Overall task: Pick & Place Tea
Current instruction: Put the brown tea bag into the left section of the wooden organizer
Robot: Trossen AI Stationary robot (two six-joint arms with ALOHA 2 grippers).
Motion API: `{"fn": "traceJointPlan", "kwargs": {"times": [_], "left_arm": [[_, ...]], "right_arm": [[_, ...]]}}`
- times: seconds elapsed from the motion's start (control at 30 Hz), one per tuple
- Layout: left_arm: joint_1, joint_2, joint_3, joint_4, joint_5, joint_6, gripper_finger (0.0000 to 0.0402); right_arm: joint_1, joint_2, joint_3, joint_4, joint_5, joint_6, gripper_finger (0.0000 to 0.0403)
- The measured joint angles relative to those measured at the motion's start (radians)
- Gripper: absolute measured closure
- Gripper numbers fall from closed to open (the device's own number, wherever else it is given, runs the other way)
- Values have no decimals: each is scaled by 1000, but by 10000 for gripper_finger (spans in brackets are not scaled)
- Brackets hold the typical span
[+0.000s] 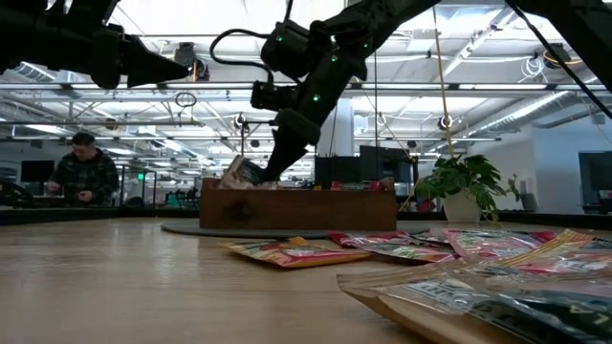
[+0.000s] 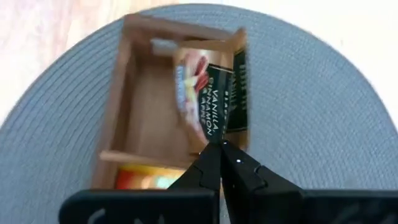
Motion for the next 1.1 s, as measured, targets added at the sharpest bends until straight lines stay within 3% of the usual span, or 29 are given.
{"fn": "traceJointPlan", "kwargs": {"times": [0.2, 0.5, 0.9, 1.1], "left_arm": [[0, 0, 0, -3, 0, -8, 314], [0, 0, 0, -4, 0, -27, 314], [7, 0, 0, -3, 3, -32, 314], [8, 0, 0, -12, 2, -35, 314]], "right_arm": [[6, 11, 71, -67, 76, -54, 403], [10, 11, 133, -169, 73, -75, 403], [16, 107, 199, -212, 72, -82, 402], [17, 101, 223, -202, 73, -83, 369]]}}
